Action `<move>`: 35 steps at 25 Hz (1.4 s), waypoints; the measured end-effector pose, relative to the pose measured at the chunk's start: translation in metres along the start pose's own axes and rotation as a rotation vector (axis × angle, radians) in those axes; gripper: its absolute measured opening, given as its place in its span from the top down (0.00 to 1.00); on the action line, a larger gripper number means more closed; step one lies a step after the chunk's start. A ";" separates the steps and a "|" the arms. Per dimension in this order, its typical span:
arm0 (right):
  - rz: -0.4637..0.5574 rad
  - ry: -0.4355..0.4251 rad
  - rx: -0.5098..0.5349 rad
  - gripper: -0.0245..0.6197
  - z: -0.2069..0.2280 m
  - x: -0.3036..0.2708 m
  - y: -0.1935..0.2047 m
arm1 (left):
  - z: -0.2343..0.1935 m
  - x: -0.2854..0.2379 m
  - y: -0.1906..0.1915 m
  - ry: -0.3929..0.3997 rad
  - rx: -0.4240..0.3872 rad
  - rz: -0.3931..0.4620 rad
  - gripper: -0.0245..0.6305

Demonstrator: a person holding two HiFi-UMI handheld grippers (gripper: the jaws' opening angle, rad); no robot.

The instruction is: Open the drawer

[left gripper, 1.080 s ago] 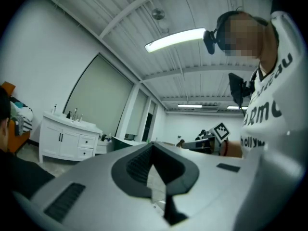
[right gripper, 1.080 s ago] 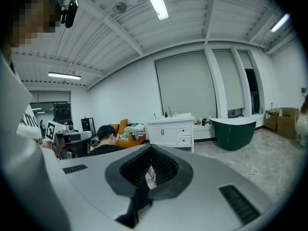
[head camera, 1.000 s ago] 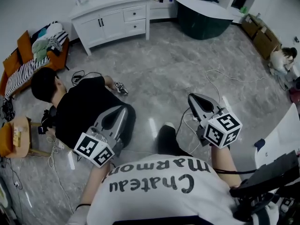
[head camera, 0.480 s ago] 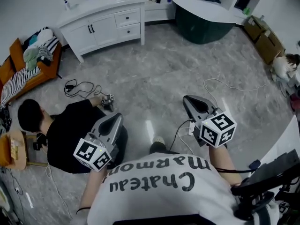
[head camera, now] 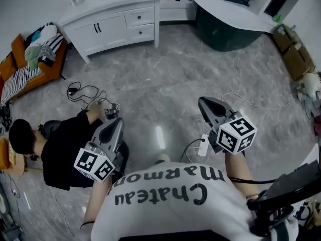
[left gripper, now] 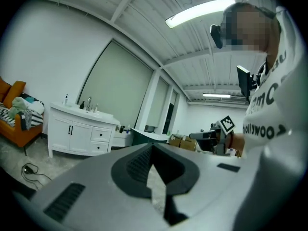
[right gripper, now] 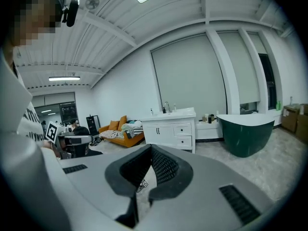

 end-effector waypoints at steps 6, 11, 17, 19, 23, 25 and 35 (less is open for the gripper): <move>-0.027 -0.045 0.022 0.95 0.016 -0.019 -0.003 | -0.003 -0.015 0.000 -0.048 0.038 -0.001 0.95; -0.021 -0.047 0.033 0.95 0.026 -0.025 -0.008 | -0.009 -0.026 -0.006 -0.059 0.033 -0.004 0.95; -0.001 -0.028 -0.021 0.95 0.041 -0.019 -0.007 | -0.008 -0.037 -0.017 -0.058 0.003 -0.014 0.95; 0.004 -0.034 -0.043 0.95 0.042 -0.016 -0.008 | -0.010 -0.037 -0.023 -0.067 0.004 -0.011 0.95; -0.010 -0.035 -0.066 0.95 0.047 -0.018 -0.003 | -0.013 -0.042 -0.032 -0.070 0.012 0.002 0.95; -0.012 -0.038 -0.086 0.95 0.049 -0.023 0.001 | -0.015 -0.047 -0.031 -0.063 0.017 -0.002 0.95; -0.025 -0.030 -0.111 0.95 0.072 -0.072 -0.027 | -0.067 -0.095 -0.054 -0.031 0.045 0.009 0.95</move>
Point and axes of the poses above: the fingertips, and each gripper's own axes: x backward along the fingers, z to its right, y out of its underside, the point moved 4 cm from there along x, backward along the fingers, and after that the axes turned 12 degrees about -z, right-handed, at the moved point
